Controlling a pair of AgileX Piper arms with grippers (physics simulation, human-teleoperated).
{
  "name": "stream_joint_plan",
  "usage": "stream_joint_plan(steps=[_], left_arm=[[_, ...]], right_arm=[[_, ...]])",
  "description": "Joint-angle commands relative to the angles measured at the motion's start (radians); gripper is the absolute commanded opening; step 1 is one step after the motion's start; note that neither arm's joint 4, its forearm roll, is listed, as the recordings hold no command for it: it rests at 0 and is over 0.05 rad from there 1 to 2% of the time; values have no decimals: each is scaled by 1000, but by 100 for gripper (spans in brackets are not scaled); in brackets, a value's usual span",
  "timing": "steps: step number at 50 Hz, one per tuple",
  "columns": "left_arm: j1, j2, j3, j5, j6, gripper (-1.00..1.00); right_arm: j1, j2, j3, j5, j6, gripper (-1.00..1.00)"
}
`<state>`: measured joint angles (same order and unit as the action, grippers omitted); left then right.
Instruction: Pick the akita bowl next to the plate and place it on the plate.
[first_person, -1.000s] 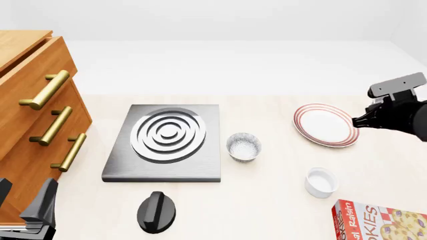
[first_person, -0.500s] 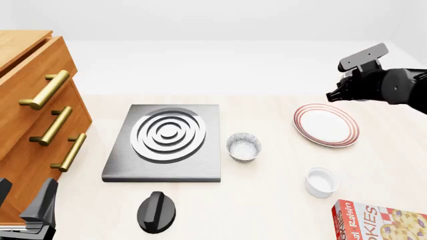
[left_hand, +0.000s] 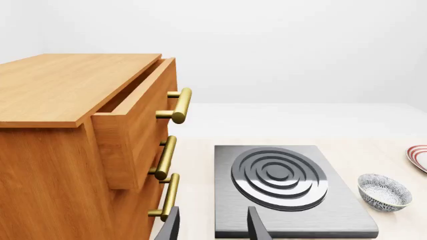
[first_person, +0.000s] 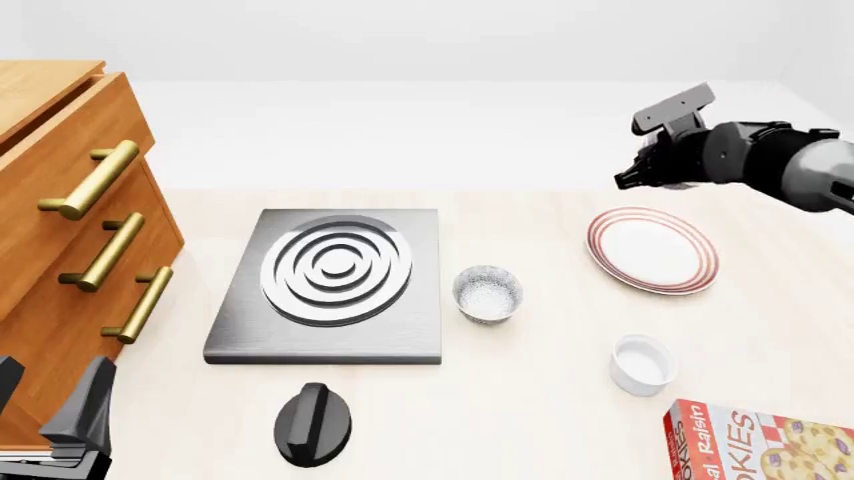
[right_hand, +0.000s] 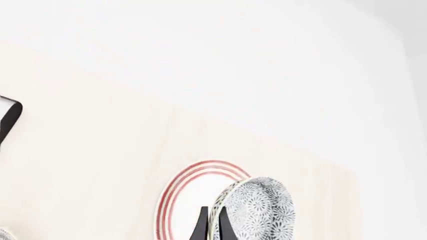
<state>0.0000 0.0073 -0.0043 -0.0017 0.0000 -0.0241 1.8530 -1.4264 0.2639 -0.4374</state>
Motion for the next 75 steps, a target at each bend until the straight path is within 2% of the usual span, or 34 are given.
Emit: stream_joint_plan(steps=[1, 23, 43, 52, 70, 75], left_arm=[[0, 0, 0, 0, 0, 100], [0, 0, 0, 0, 0, 100], [0, 0, 0, 0, 0, 100], [0, 0, 0, 0, 0, 100], [0, 0, 0, 0, 0, 100], [0, 0, 0, 0, 0, 100]], right_arm=[[3, 78, -49, -16, 17, -100], [-14, 188, -57, -65, 30, -100], [-42, 224, -4, -118, 37, -100], [-51, 256, 34, -172, 47, -100], [-68, 285, 60, -206, 46, -100], [-67, 280, 53, -190, 46, -100]])
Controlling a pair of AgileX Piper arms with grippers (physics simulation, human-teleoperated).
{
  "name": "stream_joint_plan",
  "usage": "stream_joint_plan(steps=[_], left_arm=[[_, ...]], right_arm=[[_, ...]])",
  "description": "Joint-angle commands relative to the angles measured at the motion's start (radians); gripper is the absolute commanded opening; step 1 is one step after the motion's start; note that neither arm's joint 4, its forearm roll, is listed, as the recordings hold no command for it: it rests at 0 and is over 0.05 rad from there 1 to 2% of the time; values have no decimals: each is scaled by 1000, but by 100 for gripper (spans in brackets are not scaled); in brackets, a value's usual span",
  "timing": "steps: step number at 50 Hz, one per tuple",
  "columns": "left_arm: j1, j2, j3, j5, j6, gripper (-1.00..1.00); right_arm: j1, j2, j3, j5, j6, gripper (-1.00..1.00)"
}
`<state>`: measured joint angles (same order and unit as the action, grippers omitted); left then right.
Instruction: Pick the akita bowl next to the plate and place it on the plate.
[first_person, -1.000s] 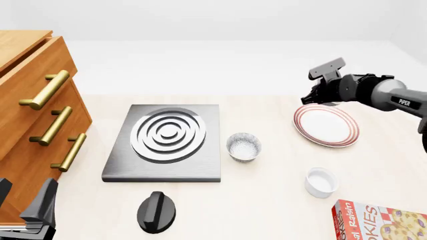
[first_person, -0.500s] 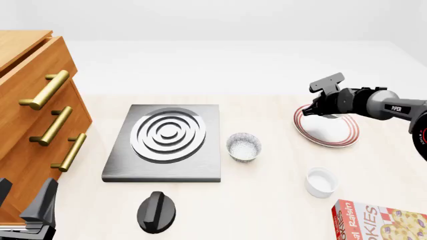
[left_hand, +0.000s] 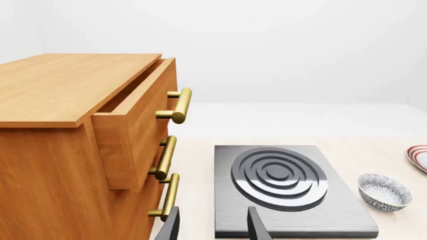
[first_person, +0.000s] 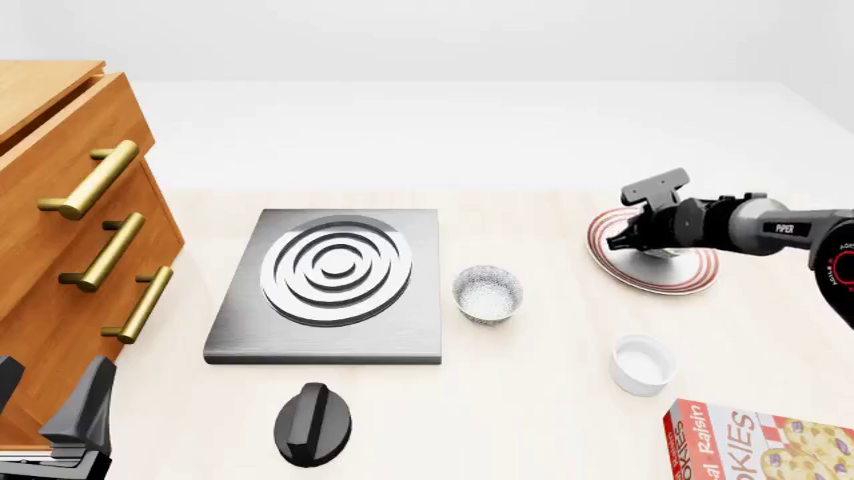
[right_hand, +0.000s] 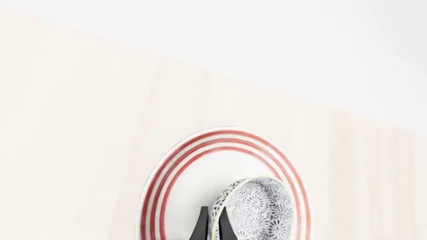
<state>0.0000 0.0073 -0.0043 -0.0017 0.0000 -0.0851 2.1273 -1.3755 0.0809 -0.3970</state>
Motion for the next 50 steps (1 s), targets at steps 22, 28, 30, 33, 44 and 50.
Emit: stream_joint_plan(steps=[22, 28, 30, 33, 44, 50], left_arm=[[0, 0, 0, 0, 0, 100], [0, 0, 0, 0, 0, 100], [0, 0, 0, 0, 0, 100], [0, 0, 0, 0, 0, 100], [0, 0, 0, 0, 0, 100], [0, 0, 0, 0, 0, 100]], right_arm=[[-1, -91, -3, 27, 8, 100], [16, -217, 27, 54, -5, 100], [24, -273, 31, 76, -10, 100], [34, -328, 38, 100, -16, 100], [72, -573, 71, 202, -49, 100], [94, -728, 126, 258, -70, 100]])
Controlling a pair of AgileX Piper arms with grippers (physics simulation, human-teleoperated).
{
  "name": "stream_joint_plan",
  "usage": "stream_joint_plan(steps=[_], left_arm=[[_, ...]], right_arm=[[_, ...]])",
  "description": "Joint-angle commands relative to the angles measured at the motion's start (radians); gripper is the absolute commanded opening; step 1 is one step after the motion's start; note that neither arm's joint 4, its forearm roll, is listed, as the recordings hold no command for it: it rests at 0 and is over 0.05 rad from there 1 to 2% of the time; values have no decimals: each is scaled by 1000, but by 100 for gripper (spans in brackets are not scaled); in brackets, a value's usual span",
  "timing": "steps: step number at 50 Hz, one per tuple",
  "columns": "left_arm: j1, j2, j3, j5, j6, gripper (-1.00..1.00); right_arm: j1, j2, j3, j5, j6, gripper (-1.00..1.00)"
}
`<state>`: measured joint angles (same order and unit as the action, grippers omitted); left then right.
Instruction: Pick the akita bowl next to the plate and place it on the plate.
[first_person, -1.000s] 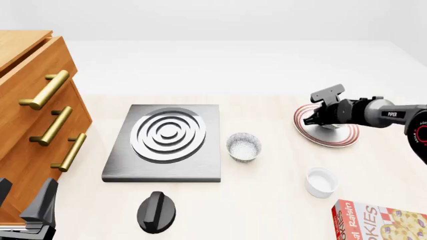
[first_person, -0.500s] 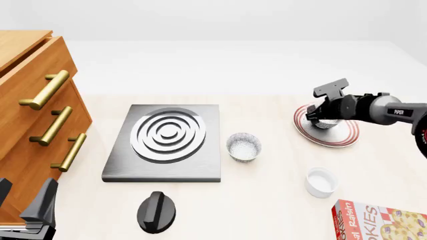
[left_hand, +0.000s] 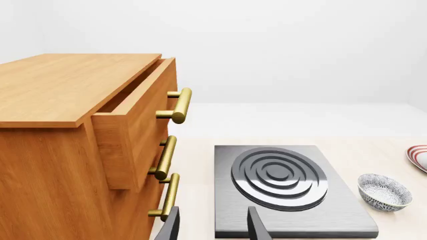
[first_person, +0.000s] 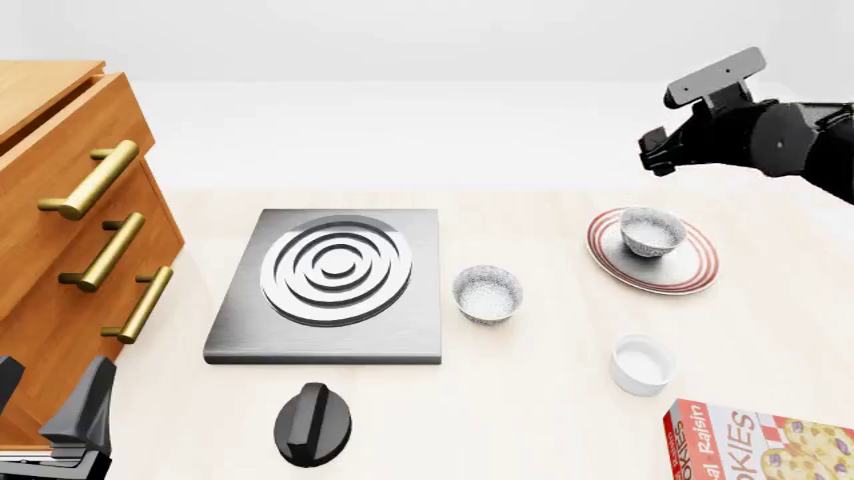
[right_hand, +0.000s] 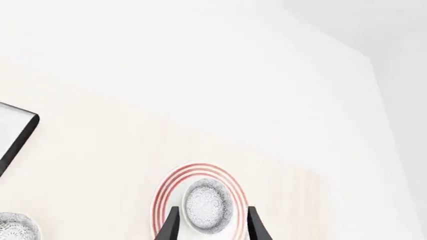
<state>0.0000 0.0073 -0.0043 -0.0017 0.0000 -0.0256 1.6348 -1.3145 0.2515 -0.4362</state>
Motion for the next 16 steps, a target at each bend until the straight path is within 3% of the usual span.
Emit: stream_joint_plan(steps=[1, 8, 16], left_arm=[[0, 0, 0, 0, 0, 100], [0, 0, 0, 0, 0, 100], [0, 0, 0, 0, 0, 100]], right_arm=[[36, -256, 81, 88, -38, 100], [52, -386, 147, 108, -36, 100], [46, -523, 300, 49, -10, 100]])
